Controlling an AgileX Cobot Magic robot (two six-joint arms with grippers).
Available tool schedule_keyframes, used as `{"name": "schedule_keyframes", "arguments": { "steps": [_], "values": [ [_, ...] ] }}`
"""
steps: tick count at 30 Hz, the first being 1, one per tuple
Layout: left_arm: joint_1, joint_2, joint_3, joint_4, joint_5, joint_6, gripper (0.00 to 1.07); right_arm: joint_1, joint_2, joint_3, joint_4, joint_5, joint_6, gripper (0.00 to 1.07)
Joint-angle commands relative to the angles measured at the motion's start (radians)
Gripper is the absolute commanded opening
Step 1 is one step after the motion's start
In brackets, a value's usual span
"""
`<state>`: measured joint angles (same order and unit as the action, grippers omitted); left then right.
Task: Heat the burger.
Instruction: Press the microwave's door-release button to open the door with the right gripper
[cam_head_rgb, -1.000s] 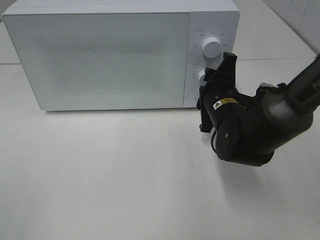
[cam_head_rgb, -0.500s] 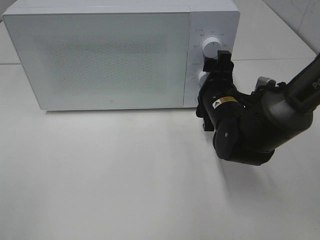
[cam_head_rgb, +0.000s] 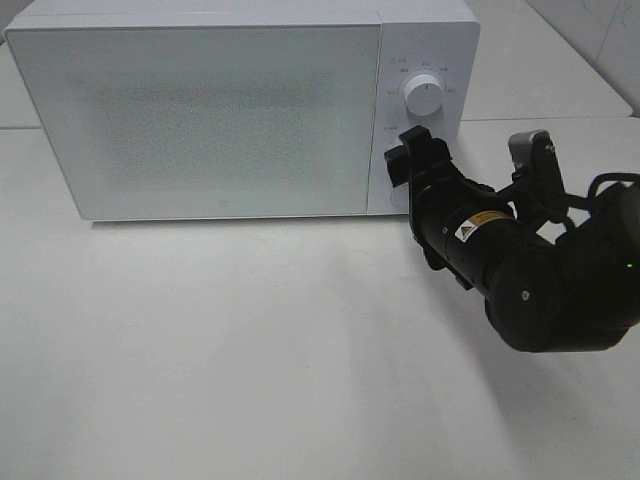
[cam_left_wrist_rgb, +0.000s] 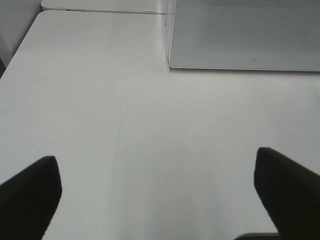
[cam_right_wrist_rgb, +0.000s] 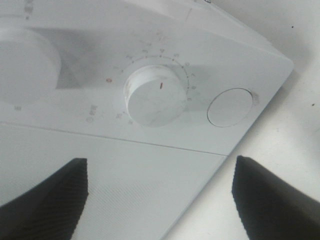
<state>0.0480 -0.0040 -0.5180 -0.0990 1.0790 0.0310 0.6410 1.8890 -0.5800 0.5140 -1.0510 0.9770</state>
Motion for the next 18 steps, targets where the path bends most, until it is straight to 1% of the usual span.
{"name": "schedule_keyframes", "arguments": {
  "steps": [1,2,3,5,8,10,13,15,16,17,18],
  "values": [
    [0.0,-0.007,0.002,-0.005,-0.009,-0.001,1.0,-0.001,-0.069,0.007,-0.02,0.122,-0.198,0.76],
    [0.0,-0.007,0.002,-0.005,-0.009,-0.001,1.0,-0.001,-0.095,0.006,-0.023,0.178,-0.271,0.76],
    [0.0,-0.007,0.002,-0.005,-0.009,-0.001,1.0,-0.001,-0.095,0.006,-0.023,0.178,-0.271,0.76],
    [0.0,-0.007,0.002,-0.005,-0.009,-0.001,1.0,-0.008,-0.177,0.006,-0.023,0.367,-0.523,0.76],
    [0.0,-0.007,0.002,-0.005,-0.009,-0.001,1.0,-0.015,-0.191,0.005,-0.027,0.416,-0.57,0.76],
    [0.0,-0.007,0.002,-0.005,-0.009,-0.001,1.0,-0.06,-0.242,-0.003,-0.027,0.615,-0.799,0.76],
    [0.0,-0.007,0.002,-0.005,-0.009,-0.001,1.0,-0.071,-0.25,-0.009,-0.027,0.665,-0.847,0.76],
    [0.0,-0.007,0.002,-0.005,-0.009,-0.001,1.0,-0.126,-0.286,-0.056,-0.027,0.926,-1.037,0.76],
    [0.0,-0.007,0.002,-0.005,-0.009,-0.001,1.0,-0.126,-0.286,-0.056,-0.027,0.926,-1.037,0.76],
    [0.0,-0.007,0.002,-0.005,-0.009,-0.001,1.0,-0.14,-0.294,-0.071,-0.028,0.979,-1.069,0.76],
    [0.0,-0.007,0.002,-0.005,-0.009,-0.001,1.0,-0.162,-0.309,-0.098,-0.039,1.11,-1.138,0.76]
  ]
}}
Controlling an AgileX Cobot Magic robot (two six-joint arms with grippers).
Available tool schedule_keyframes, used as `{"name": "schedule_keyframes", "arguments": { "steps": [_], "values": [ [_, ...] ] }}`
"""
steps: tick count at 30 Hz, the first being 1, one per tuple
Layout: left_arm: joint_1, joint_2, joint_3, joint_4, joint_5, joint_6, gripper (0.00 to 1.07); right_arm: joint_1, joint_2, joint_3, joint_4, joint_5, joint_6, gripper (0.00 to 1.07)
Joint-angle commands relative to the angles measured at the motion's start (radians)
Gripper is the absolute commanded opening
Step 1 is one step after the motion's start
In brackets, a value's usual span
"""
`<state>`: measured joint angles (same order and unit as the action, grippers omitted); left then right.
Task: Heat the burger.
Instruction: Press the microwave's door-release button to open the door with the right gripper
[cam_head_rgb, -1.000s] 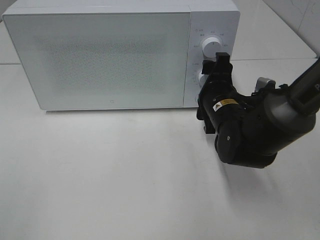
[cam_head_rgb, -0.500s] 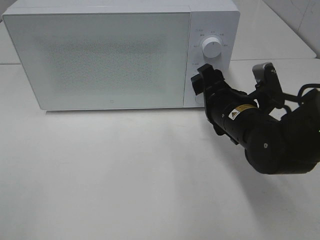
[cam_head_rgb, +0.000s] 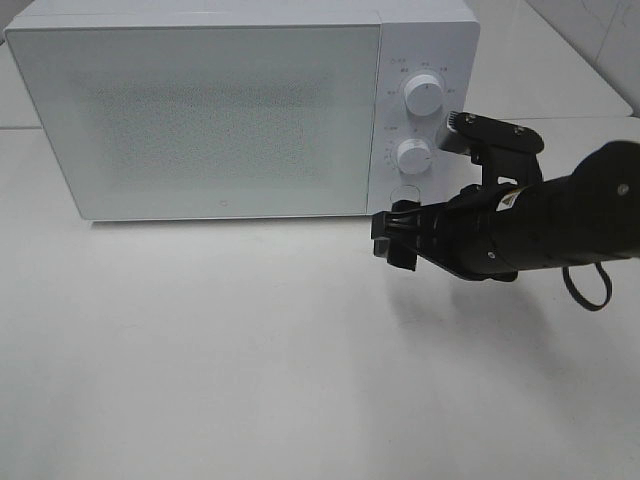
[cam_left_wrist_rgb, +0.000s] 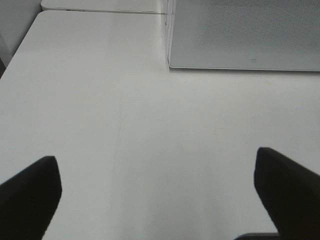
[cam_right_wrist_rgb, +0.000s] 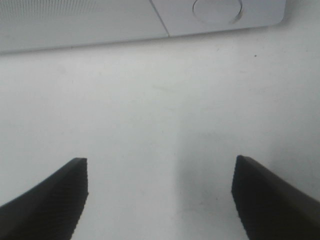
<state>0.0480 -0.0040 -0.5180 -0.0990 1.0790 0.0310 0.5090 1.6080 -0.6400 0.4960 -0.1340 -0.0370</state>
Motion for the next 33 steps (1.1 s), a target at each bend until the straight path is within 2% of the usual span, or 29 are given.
{"name": "schedule_keyframes", "arguments": {
  "steps": [1,3,15,25,29,33],
  "values": [
    [0.0,-0.007,0.002,-0.005,-0.009,-0.001,1.0,-0.03,-0.028,-0.038,-0.021,0.193,-0.124,0.76],
    [0.0,-0.007,0.002,-0.005,-0.009,-0.001,1.0,-0.043,-0.049,-0.065,-0.062,0.339,-0.164,0.76],
    [0.0,-0.007,0.002,-0.005,-0.009,-0.001,1.0,-0.043,-0.242,-0.074,-0.226,0.68,-0.095,0.76],
    [0.0,-0.007,0.002,-0.005,-0.009,-0.001,1.0,-0.043,-0.543,-0.074,-0.405,0.931,0.062,0.76],
    [0.0,-0.007,0.002,-0.005,-0.009,-0.001,1.0,-0.043,-0.625,-0.073,-0.434,0.978,0.086,0.76],
    [0.0,-0.007,0.002,-0.005,-0.009,-0.001,1.0,-0.043,-0.798,-0.073,-0.469,1.038,0.1,0.76]
  ]
}}
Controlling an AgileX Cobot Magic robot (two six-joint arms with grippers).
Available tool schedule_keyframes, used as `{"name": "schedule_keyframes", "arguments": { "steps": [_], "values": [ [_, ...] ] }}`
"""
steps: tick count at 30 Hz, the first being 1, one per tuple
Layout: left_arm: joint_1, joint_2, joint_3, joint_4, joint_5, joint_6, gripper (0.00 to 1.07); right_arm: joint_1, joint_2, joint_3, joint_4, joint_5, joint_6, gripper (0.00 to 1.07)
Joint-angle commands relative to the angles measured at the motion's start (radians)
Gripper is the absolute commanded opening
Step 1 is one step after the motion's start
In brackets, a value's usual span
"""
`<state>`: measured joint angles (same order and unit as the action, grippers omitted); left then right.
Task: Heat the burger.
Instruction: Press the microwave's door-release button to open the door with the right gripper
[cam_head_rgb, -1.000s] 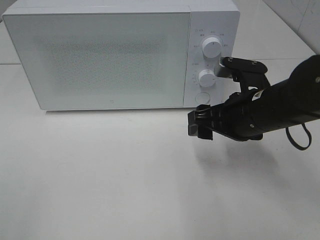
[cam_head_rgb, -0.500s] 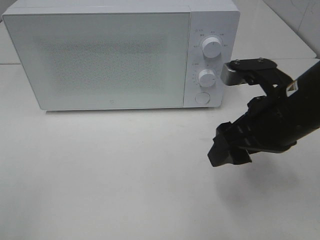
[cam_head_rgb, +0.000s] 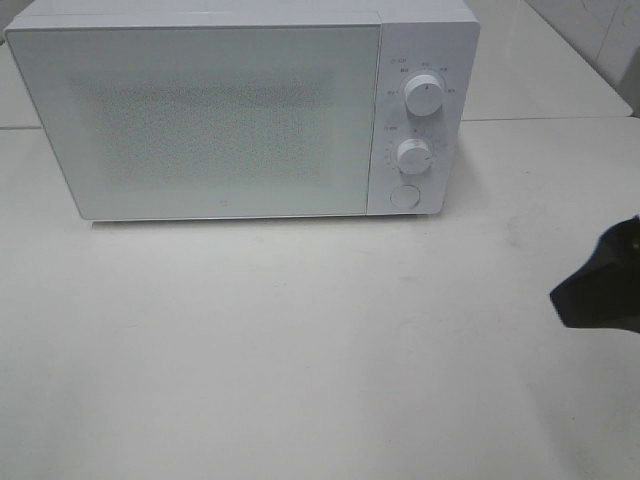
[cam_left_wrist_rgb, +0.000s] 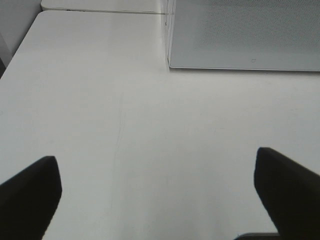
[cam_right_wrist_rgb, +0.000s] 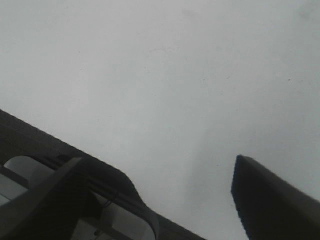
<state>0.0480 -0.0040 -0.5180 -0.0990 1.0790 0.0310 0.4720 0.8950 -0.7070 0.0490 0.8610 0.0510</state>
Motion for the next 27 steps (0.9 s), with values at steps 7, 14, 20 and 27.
{"name": "schedule_keyframes", "arguments": {
  "steps": [7,14,20,27],
  "values": [
    [0.0,-0.007,0.002,-0.005,-0.009,-0.001,1.0,-0.173,-0.285,-0.006,-0.037,0.131,-0.003,0.76],
    [0.0,-0.007,0.002,-0.005,-0.009,-0.001,1.0,-0.29,-0.446,-0.005,-0.039,0.131,-0.015,0.76],
    [0.0,-0.007,0.002,-0.005,-0.009,-0.001,1.0,-0.367,-0.621,0.054,-0.04,0.118,-0.024,0.76],
    [0.0,-0.007,0.002,-0.005,-0.009,-0.001,1.0,-0.369,-0.789,0.168,-0.04,0.09,-0.058,0.76]
  ]
}}
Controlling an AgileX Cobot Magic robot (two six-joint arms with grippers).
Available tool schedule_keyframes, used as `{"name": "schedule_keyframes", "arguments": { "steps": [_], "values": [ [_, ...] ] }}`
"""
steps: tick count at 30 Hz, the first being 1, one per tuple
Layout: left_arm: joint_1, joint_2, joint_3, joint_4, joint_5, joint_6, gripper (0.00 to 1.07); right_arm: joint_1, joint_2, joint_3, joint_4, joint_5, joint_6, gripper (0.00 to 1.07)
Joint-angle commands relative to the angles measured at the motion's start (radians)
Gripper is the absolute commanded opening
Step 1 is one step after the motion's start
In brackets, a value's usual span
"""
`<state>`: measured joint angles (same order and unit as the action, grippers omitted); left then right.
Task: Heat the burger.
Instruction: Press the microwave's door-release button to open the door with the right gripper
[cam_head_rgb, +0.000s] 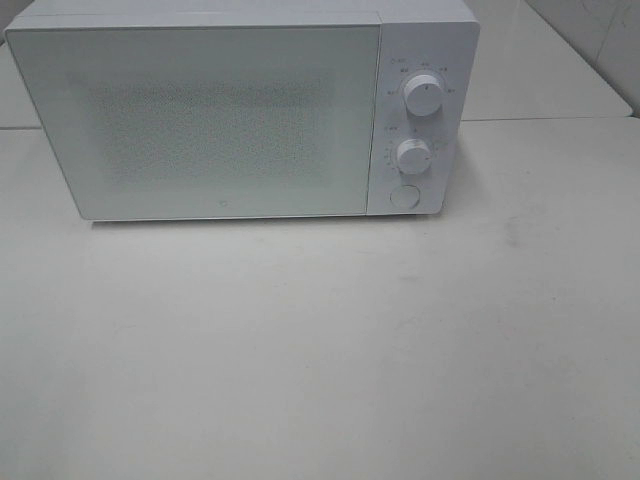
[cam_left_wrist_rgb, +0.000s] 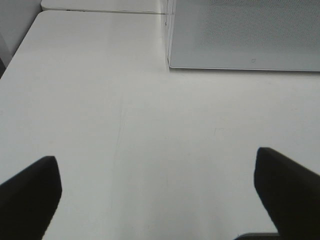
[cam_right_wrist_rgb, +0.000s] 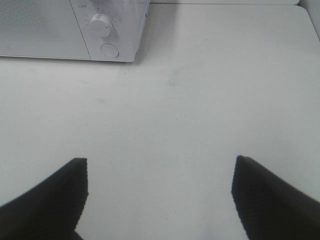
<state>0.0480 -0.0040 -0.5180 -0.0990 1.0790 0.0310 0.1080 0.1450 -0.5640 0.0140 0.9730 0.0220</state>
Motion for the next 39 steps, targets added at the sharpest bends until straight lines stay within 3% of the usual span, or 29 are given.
{"name": "schedule_keyframes", "arguments": {
  "steps": [1,7,39],
  "values": [
    [0.0,-0.007,0.002,-0.005,-0.009,-0.001,1.0,-0.005,-0.081,0.046,-0.005,-0.019,-0.055,0.76],
    [0.0,-0.007,0.002,-0.005,-0.009,-0.001,1.0,-0.005,-0.178,0.055,-0.006,0.007,-0.066,0.76],
    [0.0,-0.008,0.002,-0.005,-0.009,-0.002,1.0,-0.005,-0.173,0.037,0.0,-0.003,-0.062,0.76]
  ]
}}
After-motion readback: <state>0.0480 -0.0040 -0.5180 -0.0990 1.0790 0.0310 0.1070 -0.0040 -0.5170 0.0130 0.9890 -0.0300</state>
